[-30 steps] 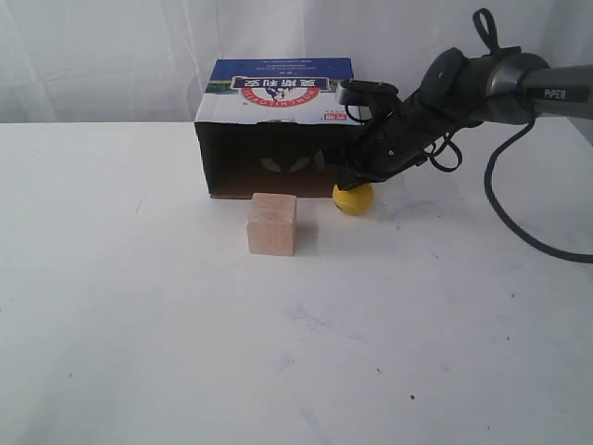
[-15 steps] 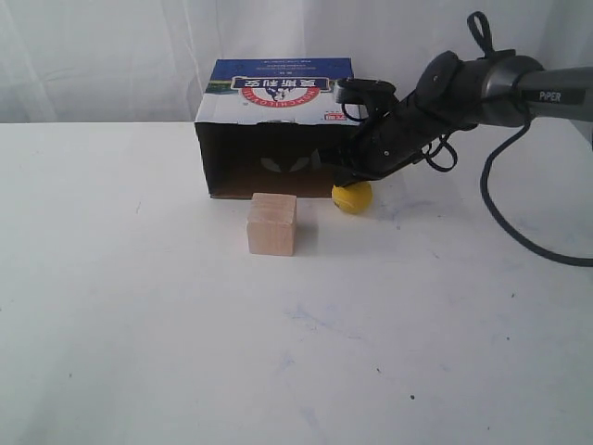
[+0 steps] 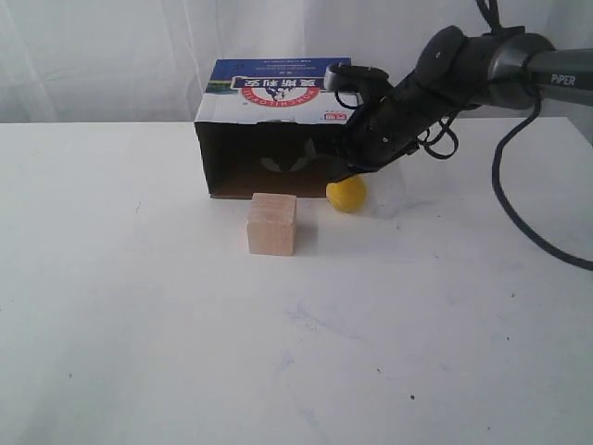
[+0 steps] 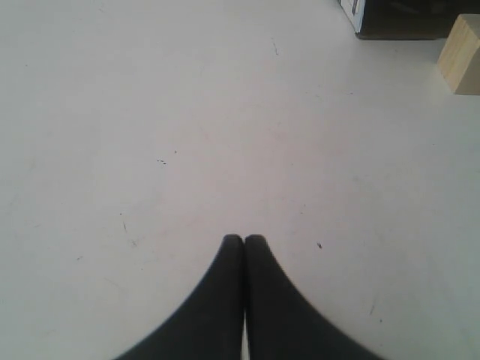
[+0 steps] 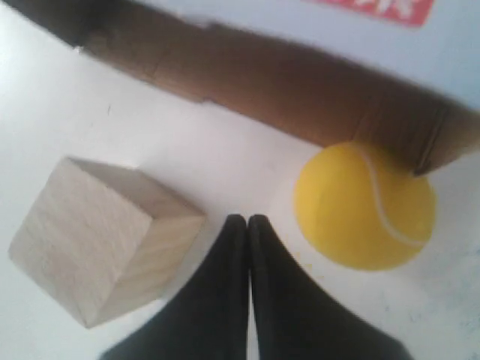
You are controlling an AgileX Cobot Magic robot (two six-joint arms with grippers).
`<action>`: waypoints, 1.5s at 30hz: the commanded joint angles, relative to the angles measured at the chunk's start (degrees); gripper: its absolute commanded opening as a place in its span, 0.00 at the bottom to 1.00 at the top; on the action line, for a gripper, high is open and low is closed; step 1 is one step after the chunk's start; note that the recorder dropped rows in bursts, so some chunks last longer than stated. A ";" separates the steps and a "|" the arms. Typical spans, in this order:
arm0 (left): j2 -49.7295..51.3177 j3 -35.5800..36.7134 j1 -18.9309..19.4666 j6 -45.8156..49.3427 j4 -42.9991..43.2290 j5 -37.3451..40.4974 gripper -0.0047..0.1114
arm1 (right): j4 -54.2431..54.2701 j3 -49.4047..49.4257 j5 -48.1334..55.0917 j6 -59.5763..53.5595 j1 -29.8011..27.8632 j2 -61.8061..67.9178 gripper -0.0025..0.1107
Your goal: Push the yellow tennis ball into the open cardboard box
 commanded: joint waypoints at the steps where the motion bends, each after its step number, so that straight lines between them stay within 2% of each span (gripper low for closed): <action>1: -0.29 0.11 -0.25 -0.08 -0.61 -0.01 0.04 | -7.32 1.87 3.54 2.59 -0.28 -0.49 0.02; 3: -0.29 0.11 -0.25 -0.08 -0.61 -0.01 0.04 | -11.69 3.52 3.56 5.14 -0.28 -0.49 0.02; 11: -0.29 0.11 -0.25 -0.08 -0.61 -0.01 0.04 | -11.98 5.61 -6.03 5.36 -0.28 0.42 0.02; 22: -0.29 0.11 -0.25 -0.08 -0.61 -0.01 0.04 | -11.37 5.48 -8.87 5.51 -0.20 2.61 0.02; 35: -0.29 0.11 -0.25 -0.08 -0.61 -0.01 0.04 | -11.14 5.48 -13.85 4.43 2.76 2.61 0.02; 45: -0.29 0.11 -0.25 -0.08 -0.61 -0.01 0.04 | -11.14 5.40 -12.66 4.43 2.86 1.75 0.02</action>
